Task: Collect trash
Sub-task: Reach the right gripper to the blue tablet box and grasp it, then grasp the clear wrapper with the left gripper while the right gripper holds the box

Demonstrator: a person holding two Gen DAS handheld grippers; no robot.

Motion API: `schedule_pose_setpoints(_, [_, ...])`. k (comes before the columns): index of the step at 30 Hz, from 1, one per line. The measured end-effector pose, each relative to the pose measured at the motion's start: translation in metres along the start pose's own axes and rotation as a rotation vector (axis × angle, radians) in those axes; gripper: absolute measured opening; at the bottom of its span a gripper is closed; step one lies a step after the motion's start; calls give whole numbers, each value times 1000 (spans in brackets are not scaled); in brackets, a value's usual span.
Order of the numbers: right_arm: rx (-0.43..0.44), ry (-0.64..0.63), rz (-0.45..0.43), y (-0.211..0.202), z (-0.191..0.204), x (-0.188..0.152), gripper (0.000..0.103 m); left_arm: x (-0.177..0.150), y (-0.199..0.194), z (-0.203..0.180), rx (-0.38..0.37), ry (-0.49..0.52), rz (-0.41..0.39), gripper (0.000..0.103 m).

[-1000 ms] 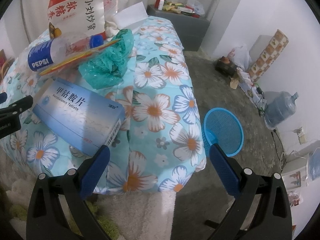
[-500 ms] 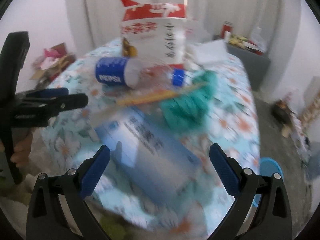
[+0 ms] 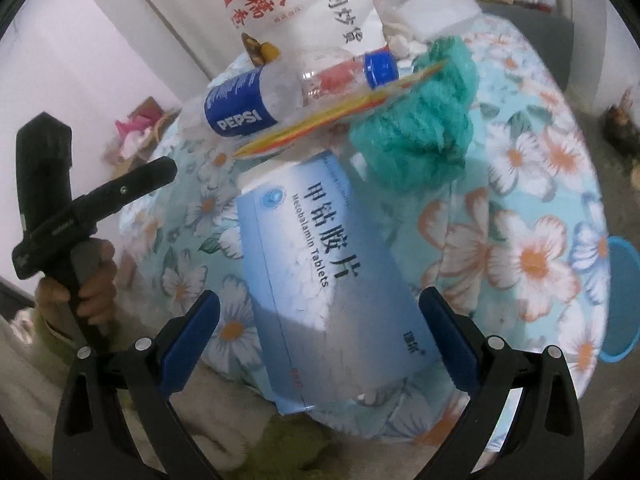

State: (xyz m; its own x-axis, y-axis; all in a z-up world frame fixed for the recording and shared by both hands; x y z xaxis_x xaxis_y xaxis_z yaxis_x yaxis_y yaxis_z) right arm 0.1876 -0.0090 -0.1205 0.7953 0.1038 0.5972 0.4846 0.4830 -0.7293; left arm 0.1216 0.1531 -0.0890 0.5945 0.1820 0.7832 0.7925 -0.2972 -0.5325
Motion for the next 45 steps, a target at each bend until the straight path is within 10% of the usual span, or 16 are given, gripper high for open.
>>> schedule_pose_setpoints(9, [-88,-216,44,20,22,18,97,5,3,-10,-132,29,-31,78])
schedule_pose_setpoints(11, [-134,-255,79,26,22,11,83,6,5,-19,-182,34,-22,72])
schedule_pose_setpoints(20, [-325,-148,97,-18,1,-30,77,8,17,-83,-377,224,3,63])
schedule_pose_setpoints(28, [-446,274,-2,-51,-55,-45,77,-9,41,-125,-259,556,-30,63])
schedule_pose_setpoints(33, [-444,367,-52,-53,-59,-45,77,-16,46,-134,-182,732,-88,28])
schedule_pose_setpoints(36, [-433,381,-66,-51,-54,-45,76,-14,43,-138,-195,716,-75,2])
schedule_pose_setpoints(45, [-374,401,-110,-55,-64,-37,76,7,15,-140,-256,585,-94,0])
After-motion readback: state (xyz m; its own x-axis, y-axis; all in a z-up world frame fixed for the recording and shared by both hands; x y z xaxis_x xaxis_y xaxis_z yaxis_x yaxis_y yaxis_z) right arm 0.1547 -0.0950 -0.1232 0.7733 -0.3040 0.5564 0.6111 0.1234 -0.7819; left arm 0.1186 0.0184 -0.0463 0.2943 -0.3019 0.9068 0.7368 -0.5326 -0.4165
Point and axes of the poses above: each gripper's, at about its wrist camera, not at the fingertips, and y roughly the way its jaws point, z to its left, x to its top, the point moved 8 cm from there along y, roughly the way its jaws point, and after that the axes turned 12 degrees about -z, right-handed, at the moved point
